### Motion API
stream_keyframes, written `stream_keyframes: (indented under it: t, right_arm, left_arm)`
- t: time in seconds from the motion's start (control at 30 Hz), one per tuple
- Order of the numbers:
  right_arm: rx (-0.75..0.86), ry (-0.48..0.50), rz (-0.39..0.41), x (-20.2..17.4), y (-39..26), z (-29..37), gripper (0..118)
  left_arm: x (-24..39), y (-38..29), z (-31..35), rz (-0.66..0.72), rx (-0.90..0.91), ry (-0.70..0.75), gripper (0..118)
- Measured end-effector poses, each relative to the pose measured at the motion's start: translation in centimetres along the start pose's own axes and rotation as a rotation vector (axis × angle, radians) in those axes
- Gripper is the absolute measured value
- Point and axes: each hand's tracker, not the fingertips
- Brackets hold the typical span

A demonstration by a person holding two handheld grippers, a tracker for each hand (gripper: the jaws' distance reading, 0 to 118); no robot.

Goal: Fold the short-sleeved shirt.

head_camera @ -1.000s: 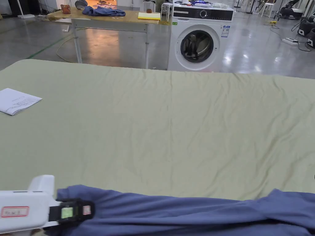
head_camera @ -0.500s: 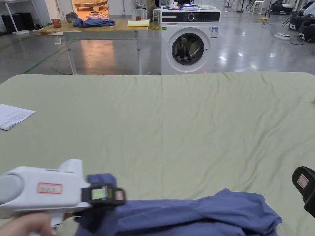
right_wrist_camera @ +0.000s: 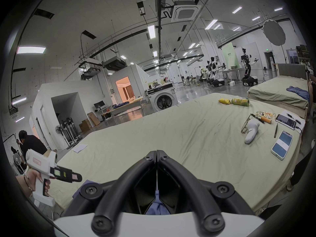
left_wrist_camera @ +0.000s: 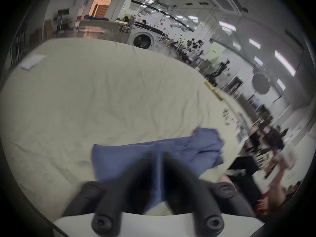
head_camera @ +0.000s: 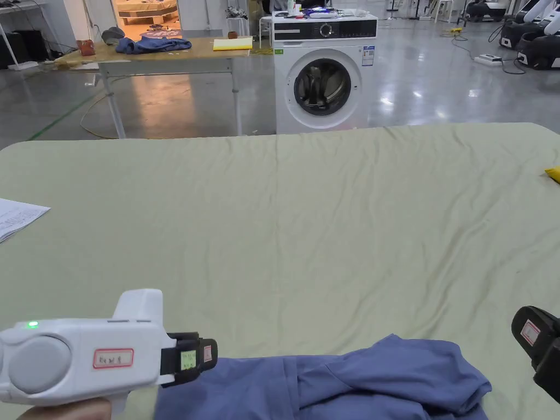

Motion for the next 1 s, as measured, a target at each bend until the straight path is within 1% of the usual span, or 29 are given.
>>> stream_keyframes:
  t: [0.03,0.1,0.17,0.23,0.33,0.37,0.43,0.47,0.5,0.53,0.57,0.6,0.7,0.77,0.8,0.83,0.87,0.9,0.93,1.0]
  right_arm:
    - [-0.005,-0.001,-0.005,0.0,-0.1,-0.1,0]
    - [-0.014,0.003,-0.008,-0.1,-0.2,-0.1,0]
    - [-0.020,0.005,0.001,-0.1,-0.3,-0.1,0]
    - [-0.023,0.000,0.017,-0.2,-0.4,0.1,0]
    - [-0.031,-0.006,0.026,-0.2,-0.5,0.2,0]
    - [-0.036,-0.009,0.027,-0.2,-0.5,0.3,0]
    - [-0.042,-0.013,0.029,-0.2,-0.6,0.4,0]
    - [-0.043,-0.013,0.029,-0.2,-0.7,0.4,0]
    - [-0.045,-0.013,0.028,-0.2,-0.7,0.4,0]
    - [-0.047,-0.012,0.027,-0.2,-0.8,0.4,0]
    - [-0.050,-0.010,0.026,-0.3,-0.8,0.3,0]
    - [-0.053,-0.009,0.025,-0.3,-0.9,0.2,0]
    - [-0.058,0.001,0.019,-0.7,-0.8,0.0,0]
    - [-0.057,0.008,0.020,-0.8,-0.8,-0.2,0]
    - [-0.058,0.013,0.023,-0.9,-0.8,-0.2,0]
    - [-0.060,0.016,0.028,-1.0,-0.8,-0.3,0]
    - [-0.063,0.019,0.034,-1.1,-0.8,-0.3,0]
    - [-0.066,0.022,0.040,-1.3,-0.9,-0.4,0]
    - [-0.069,0.023,0.045,-1.4,-0.9,-0.6,0]
    - [-0.076,0.026,0.047,-1.5,-1.1,-0.9,0]
  left_arm:
    - [-0.9,-0.3,-1.2,0.014,-0.016,0.005,0]
    - [-0.2,-0.9,-3.3,0.003,-0.088,-0.048,0]
    - [0.9,-1.7,-6.3,-0.038,-0.128,-0.039,0]
    - [2.2,-2.5,-9.2,-0.086,-0.191,-0.062,0]
    - [4.5,-4.3,-13.0,-0.101,-0.292,-0.095,0]
    - [5.2,-4.6,-13.3,-0.098,-0.275,-0.080,0]
    - [6.6,-4.3,-12.4,-0.125,-0.225,-0.078,0]
    - [7.1,-4.1,-12.0,-0.118,-0.212,-0.138,0]
    - [6.9,-3.9,-11.5,-0.119,-0.208,-0.145,0]
    - [7.8,-4.0,-11.2,-0.025,-0.227,-0.382,0]
    - [7.9,-3.6,-10.6,0.009,-0.239,-0.460,0]
    - [8.2,-3.5,-9.9,0.018,-0.226,-0.497,0]
    - [7.4,-2.4,-6.7,-0.010,-0.094,-0.460,0]
    - [4.6,-1.5,-4.1,0.024,-0.021,-0.434,1]
    - [2.7,-1.1,-2.8,0.058,0.012,-0.423,7]
    - [0.7,-0.6,-1.6,0.100,0.037,-0.427,24]
    - [-1.6,-0.5,-0.4,0.147,0.060,-0.420,67]
    - [-3.7,-0.7,0.4,0.180,0.065,-0.406,93]
    - [-5.9,-0.9,1.2,0.221,0.066,-0.387,106]
    - [-9.5,-1.6,2.9,0.324,0.093,-0.379,107]
